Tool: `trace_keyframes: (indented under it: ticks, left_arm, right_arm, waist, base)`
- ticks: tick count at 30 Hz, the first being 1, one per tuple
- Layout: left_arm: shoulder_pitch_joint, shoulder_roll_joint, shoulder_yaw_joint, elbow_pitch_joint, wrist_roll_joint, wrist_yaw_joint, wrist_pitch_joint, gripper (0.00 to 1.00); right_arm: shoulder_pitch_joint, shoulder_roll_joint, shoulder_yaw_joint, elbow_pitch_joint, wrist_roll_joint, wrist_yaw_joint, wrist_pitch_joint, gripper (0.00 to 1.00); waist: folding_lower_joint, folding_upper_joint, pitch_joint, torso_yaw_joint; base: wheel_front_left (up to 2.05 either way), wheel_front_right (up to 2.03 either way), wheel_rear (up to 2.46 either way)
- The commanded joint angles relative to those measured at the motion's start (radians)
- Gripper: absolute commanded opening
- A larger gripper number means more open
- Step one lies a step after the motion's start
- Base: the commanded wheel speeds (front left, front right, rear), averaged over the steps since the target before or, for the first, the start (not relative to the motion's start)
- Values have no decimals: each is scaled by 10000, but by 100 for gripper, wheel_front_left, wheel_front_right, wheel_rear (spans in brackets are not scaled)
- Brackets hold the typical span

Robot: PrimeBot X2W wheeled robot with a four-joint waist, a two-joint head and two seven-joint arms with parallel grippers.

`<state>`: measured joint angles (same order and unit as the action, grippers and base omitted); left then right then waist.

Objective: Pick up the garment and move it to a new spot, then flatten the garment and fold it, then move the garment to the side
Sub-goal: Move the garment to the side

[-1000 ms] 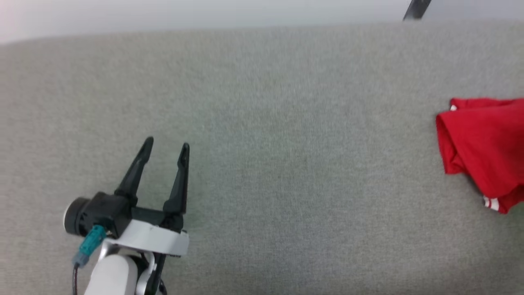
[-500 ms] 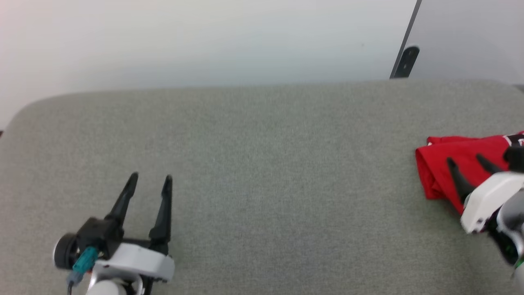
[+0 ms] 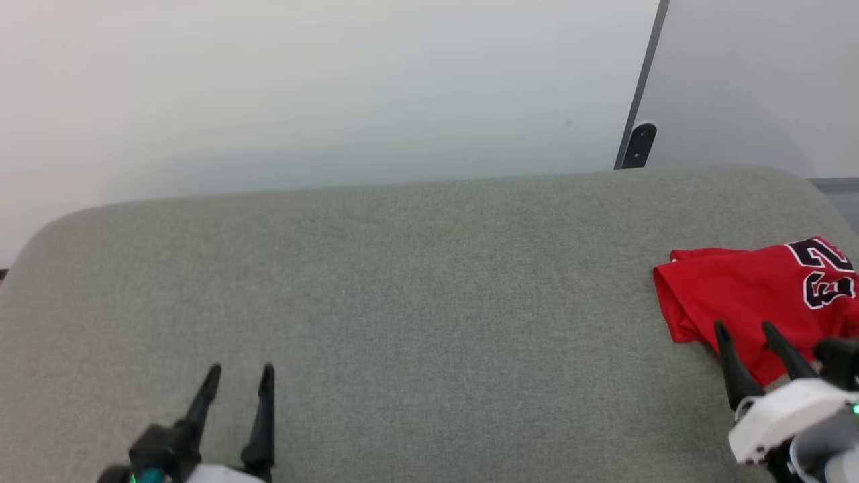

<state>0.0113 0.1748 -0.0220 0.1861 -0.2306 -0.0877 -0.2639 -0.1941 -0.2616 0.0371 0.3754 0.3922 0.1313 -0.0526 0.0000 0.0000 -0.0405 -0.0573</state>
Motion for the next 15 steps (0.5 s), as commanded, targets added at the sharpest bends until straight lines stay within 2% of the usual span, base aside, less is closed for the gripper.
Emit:
trace_keyframes:
  ticks: [1, 8, 15]
  left_arm:
    - [204, -69, -7, 2, -11, 40, 4, 100]
    - [1132, -323, 99, -531, 62, 146, 1, 100]
    - [2078, -296, 273, -1287, 192, 192, 1, 100]
  right_arm:
    - [311, 105, -138, -260, -165, -13, 31, 100]
    - [1937, 862, -788, -2230, -440, -13, 524, 100]
    - [3175, 1590, -1193, -3985, -772, -11, 1060, 100]
  waist:
    - [0, 0, -78, -15]
    - [0, 0, -222, 182]
    - [0, 0, -298, 338]
  base:
    - [0, 0, 0]
    - [0, 0, 0]
    - [0, 0, 0]
